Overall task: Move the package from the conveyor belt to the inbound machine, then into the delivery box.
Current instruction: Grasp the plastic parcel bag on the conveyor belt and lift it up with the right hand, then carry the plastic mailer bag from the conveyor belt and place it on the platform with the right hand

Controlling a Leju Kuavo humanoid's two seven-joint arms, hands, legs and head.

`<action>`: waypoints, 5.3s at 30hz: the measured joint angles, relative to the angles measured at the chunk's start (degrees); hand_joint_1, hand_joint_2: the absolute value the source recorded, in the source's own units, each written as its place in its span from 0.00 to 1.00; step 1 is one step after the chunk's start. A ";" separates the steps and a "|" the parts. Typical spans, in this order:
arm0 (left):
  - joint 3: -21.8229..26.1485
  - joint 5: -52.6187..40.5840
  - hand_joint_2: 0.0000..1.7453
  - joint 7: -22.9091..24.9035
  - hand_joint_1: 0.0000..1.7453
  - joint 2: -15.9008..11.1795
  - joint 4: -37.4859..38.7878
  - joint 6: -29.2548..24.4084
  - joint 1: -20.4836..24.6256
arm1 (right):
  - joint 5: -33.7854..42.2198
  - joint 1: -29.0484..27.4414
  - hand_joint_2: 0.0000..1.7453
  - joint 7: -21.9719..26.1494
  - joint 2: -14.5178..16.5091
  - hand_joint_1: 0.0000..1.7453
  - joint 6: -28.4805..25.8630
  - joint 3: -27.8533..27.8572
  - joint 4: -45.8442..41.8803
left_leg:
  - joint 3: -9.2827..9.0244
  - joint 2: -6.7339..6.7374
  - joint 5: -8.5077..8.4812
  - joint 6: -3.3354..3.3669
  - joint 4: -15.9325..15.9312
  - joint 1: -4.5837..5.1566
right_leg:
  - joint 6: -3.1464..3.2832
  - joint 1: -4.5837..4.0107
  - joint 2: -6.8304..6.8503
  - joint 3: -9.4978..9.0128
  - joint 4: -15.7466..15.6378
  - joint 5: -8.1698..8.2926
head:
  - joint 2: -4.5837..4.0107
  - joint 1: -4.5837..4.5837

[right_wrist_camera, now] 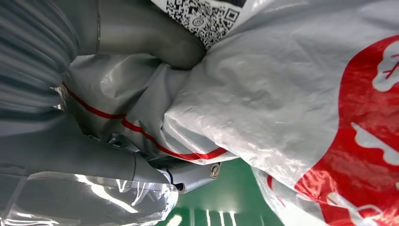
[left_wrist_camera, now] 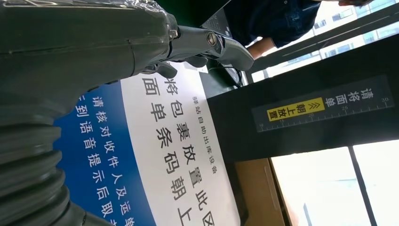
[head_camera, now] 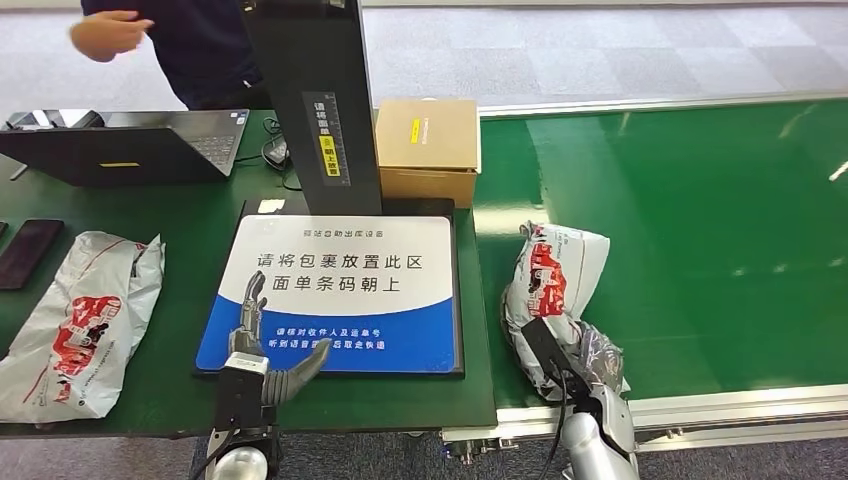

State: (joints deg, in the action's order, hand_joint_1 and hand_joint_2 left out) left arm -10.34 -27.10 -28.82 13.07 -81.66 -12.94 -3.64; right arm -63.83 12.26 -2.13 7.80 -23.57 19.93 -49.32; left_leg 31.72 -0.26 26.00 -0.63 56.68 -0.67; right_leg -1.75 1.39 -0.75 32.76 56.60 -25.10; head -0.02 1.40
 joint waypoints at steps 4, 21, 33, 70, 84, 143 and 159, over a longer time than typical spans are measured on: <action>-0.04 0.00 1.00 0.01 0.00 0.00 0.00 -0.13 -0.04 | 0.40 -0.51 1.00 0.22 0.05 0.94 -0.28 -0.14 -1.01 | 0.02 -0.02 0.05 -0.02 -0.01 0.00 | 0.01 -0.02 0.00 0.04 0.00 -0.06 | 0.00 0.00; -0.17 0.15 1.00 -0.50 0.00 0.00 0.02 -1.03 -1.13 | 6.15 -7.03 1.00 5.86 1.78 0.92 -4.77 -1.60 -12.94 | 0.39 -0.11 0.11 0.00 -0.01 0.00 | -0.06 0.00 0.07 0.34 0.02 -0.17 | 0.00 0.00; -0.19 -0.07 1.00 -1.32 0.00 0.00 0.02 -1.04 -0.91 | 12.68 -11.68 1.00 14.16 3.92 0.94 -10.86 -4.87 -30.11 | 0.40 -0.09 0.12 -0.02 -0.02 0.00 | -0.06 0.00 0.06 0.39 0.02 -0.18 | 0.00 -0.01; -0.52 0.45 1.00 -3.60 0.00 0.00 0.02 -3.32 -0.60 | 11.87 5.07 1.00 20.50 1.60 0.94 -10.87 -29.95 -17.80 | 0.42 -0.08 0.09 -0.03 -0.01 -0.01 | -0.04 0.00 0.04 0.41 0.10 -0.17 | 0.00 -0.01; -0.50 0.48 1.00 -2.51 0.00 0.00 -0.24 -6.71 -0.86 | 14.24 13.88 1.00 23.97 3.09 0.91 -9.63 -36.47 -3.41 | 0.44 -0.09 0.09 -0.03 -0.01 -0.01 | -0.04 0.00 0.05 0.42 0.12 -0.17 | 0.00 -0.01; 1.33 -2.07 1.00 -1.09 0.00 0.40 -6.69 -6.93 -4.78 | 27.84 10.52 1.00 35.17 5.03 0.00 -10.31 -39.93 -9.14 | 0.43 -0.09 0.11 -0.04 -0.01 -0.01 | -0.01 0.00 0.05 0.46 0.12 -0.20 | 0.00 -0.01; 3.76 -2.09 1.00 -3.54 0.00 0.31 -12.36 -11.77 -7.17 | 48.68 -6.01 1.00 37.29 0.97 0.00 1.59 -32.11 -33.31 | 0.41 -0.10 0.16 -0.08 -0.01 -0.01 | 0.00 0.00 0.05 0.44 0.08 -0.22 | 0.00 0.00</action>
State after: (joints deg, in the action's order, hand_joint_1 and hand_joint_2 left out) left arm -6.58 -29.19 -32.36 13.38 -94.02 -24.71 -10.81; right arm -15.15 6.25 35.16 8.78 -21.98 -12.18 -82.63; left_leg 32.13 -0.36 26.16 -0.70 56.67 -0.67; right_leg -1.76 1.38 -0.69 33.21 56.68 -25.32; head -0.02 1.40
